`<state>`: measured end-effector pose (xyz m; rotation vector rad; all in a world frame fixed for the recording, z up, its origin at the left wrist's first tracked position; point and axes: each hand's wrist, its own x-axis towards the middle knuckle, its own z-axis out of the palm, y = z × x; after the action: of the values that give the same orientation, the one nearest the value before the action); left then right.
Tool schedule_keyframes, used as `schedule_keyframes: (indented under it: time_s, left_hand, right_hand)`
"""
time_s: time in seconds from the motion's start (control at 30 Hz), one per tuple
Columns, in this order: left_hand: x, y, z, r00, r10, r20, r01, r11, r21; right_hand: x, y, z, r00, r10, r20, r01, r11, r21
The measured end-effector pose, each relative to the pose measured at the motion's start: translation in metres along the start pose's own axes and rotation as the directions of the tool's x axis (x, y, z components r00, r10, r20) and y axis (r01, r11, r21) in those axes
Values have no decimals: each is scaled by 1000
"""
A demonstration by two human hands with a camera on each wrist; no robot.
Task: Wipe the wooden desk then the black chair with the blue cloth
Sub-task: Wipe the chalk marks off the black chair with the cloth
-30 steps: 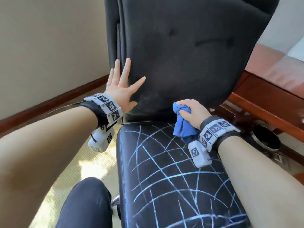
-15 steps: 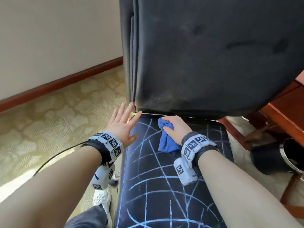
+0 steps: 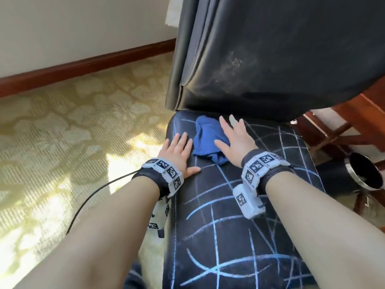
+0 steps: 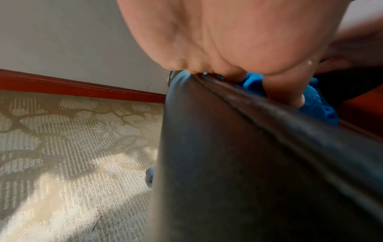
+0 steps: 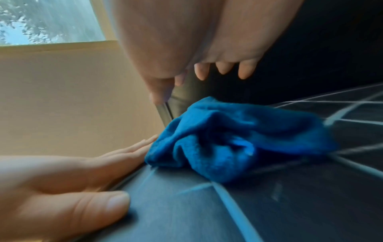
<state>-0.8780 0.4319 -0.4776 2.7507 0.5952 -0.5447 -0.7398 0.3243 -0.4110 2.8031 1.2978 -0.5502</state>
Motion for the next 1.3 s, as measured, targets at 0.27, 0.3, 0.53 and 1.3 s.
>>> schedule_keyframes:
  time_s: [0.27, 0.3, 0.53, 1.3]
  left_hand:
    - [2, -10, 9, 1000, 5, -27, -7, 998, -69]
    - [2, -12, 10, 1000, 8, -25, -10, 997, -78]
    - [5, -23, 14, 995, 95, -24, -97, 988, -117]
    - [-9, -14, 18, 998, 37, 52, -31, 993, -112]
  right_hand:
    - [64, -11, 24, 950, -215, 227, 266, 937, -228]
    - [66, -4, 26, 962, -184, 202, 224, 955, -194]
    - [62, -2, 26, 930, -259, 259, 282, 958, -55]
    - [96, -12, 31, 971, -185, 153, 211, 962, -174]
